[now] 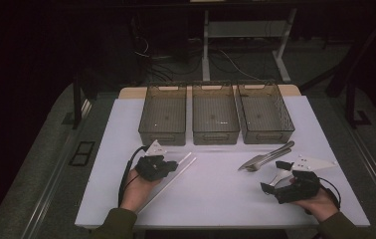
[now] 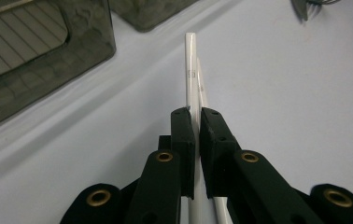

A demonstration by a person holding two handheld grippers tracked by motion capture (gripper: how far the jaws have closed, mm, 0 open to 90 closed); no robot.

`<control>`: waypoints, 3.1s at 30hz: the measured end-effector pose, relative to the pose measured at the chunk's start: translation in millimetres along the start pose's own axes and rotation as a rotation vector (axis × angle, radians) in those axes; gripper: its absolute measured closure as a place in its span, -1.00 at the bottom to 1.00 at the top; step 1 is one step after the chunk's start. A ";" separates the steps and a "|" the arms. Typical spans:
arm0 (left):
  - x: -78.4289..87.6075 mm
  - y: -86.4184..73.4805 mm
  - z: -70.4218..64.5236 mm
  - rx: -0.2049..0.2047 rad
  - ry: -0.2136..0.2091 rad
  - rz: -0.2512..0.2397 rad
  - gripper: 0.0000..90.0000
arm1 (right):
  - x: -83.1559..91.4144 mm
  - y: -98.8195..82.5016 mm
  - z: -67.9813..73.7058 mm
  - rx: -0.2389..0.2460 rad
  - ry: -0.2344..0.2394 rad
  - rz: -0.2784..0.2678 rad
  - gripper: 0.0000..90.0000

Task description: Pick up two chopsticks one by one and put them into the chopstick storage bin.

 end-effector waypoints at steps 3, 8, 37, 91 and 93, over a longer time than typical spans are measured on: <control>4.8 4.3 -1.2 -0.007 -0.001 -0.016 0.87 | -2.6 -1.7 -2.4 0.010 -0.010 0.006 -0.98; 11.1 9.9 -2.4 -0.009 -0.009 -0.038 0.87 | -8.0 -5.0 -8.3 0.008 -0.032 0.030 -0.98; 49.8 61.5 18.1 -0.011 0.002 -0.160 0.86 | -5.8 -4.6 -9.2 0.004 -0.042 0.016 -0.98; 59.4 169.9 154.0 -0.063 0.198 -0.201 0.87 | -3.5 -4.2 -8.3 -0.002 -0.034 0.008 -0.98; 52.5 163.7 159.2 -0.048 0.201 -0.186 0.87 | -3.7 -4.1 -8.6 0.001 -0.034 0.008 -0.98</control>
Point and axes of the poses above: each handheld gripper's, and its own axes: x roughly backward along the jaws, y roughly out of its top, z roughly to its left, the point moved 5 cm from there along -x, roughly forward along the jaws, and after that the axes turned 12 degrees about -x, right-handed, at the moved point
